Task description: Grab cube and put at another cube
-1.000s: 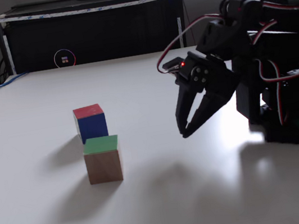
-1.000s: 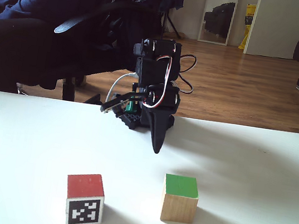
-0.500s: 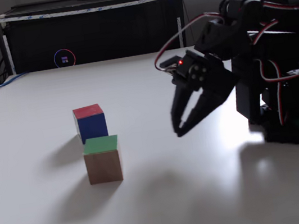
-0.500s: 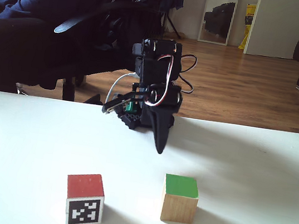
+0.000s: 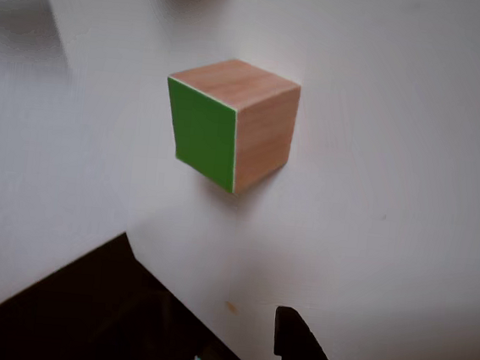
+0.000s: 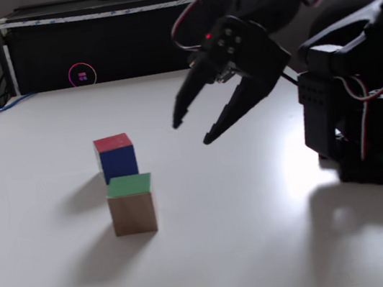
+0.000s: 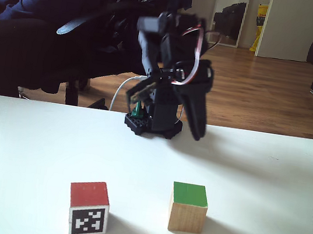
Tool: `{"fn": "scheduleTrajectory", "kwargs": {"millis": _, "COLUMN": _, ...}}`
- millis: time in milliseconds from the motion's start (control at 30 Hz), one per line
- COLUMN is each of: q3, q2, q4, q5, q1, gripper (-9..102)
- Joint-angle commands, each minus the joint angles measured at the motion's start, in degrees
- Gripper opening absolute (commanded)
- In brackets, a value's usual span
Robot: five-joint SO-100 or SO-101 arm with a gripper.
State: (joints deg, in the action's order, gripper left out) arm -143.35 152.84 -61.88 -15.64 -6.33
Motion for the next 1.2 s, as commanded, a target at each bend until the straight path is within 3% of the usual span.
{"fn": "scheduleTrajectory", "kwargs": {"millis": 0, "q3": 9.9, "q2": -12.3, "q4": -0.3, "q5": -1.0, "q1": 0.3, "gripper": 33}}
{"fn": "scheduleTrajectory", "kwargs": {"millis": 100, "q3": 15.8, "q2": -22.8, "q4": -1.6, "q5": -2.7, "q1": 2.0, "gripper": 40}}
{"fn": "scheduleTrajectory", "kwargs": {"millis": 400, "q3": 31.6, "q2": -47.4, "q4": -6.1, "q5": -6.9, "q1": 5.5, "gripper": 43}}
{"fn": "scheduleTrajectory", "kwargs": {"millis": 1167, "q3": 49.0, "q2": -71.1, "q4": -5.9, "q5": -5.6, "q1": 5.8, "gripper": 44}}
